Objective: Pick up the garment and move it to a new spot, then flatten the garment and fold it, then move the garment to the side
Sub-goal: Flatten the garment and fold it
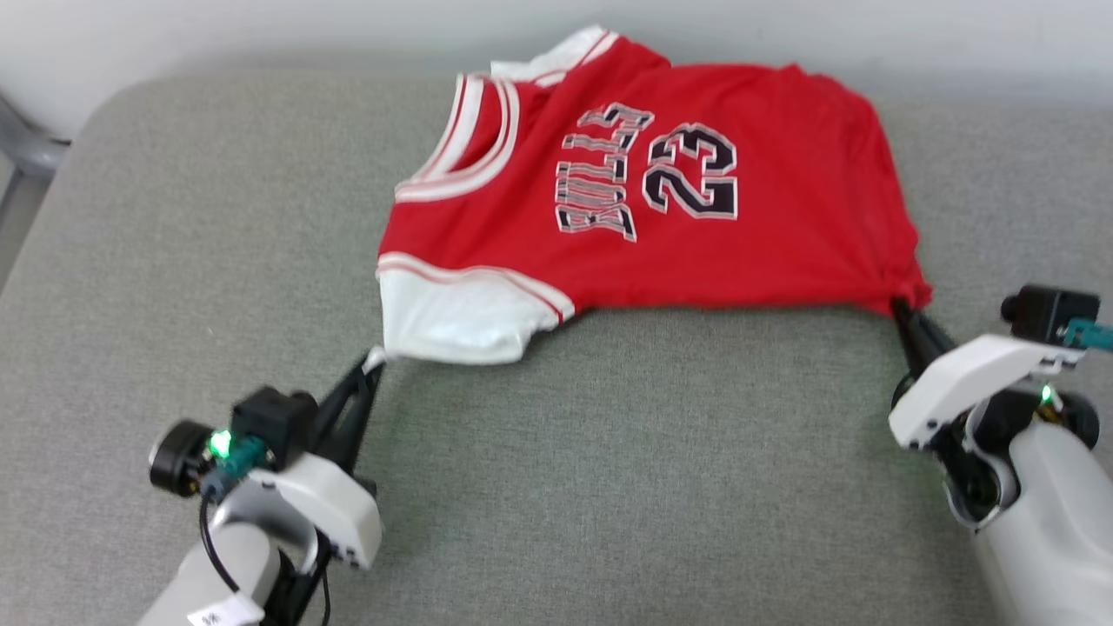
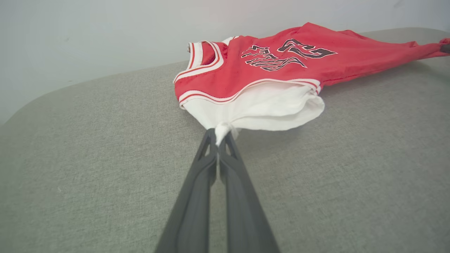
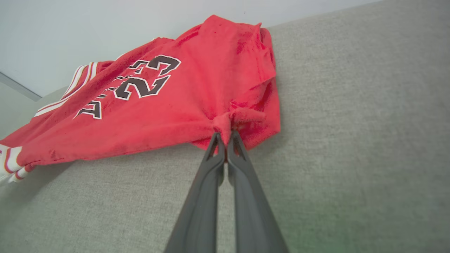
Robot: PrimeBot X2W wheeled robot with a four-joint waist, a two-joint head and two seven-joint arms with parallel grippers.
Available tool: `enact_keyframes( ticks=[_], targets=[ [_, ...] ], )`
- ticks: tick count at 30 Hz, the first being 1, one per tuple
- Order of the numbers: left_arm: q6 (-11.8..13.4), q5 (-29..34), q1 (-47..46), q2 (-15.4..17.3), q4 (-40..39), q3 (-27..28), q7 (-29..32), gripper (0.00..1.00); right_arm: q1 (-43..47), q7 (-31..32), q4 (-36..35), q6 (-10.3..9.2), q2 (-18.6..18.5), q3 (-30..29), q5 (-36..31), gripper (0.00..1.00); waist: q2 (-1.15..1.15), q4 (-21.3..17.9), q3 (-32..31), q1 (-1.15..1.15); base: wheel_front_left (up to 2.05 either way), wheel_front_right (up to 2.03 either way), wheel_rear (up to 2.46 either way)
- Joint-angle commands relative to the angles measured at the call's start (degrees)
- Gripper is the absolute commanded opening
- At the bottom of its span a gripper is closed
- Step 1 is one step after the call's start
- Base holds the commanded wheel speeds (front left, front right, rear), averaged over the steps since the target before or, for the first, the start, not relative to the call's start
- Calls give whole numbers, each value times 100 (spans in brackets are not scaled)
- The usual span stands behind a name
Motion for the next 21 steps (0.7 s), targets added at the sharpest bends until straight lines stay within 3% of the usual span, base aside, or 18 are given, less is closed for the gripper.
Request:
enact_keyframes(
  ticks=[1,14,21],
  targets=[
    [-6,-31,184,60,-81,-29,48,0,198,83,-62,-5,-27,56,122,0,0,-9,-226,2,0,0,0],
    [-81,-456,1596,674,-1276,-288,1000,0,1873,1242,-1426,-5,-786,481,1254,0,0,9,-1088,2,0,0,0],
    [-39,-738,2332,1034,-1973,-319,1375,0,2725,1879,-2167,-5,-1058,492,1513,0,0,-1,-1366,2,0,0,0]
  ],
)
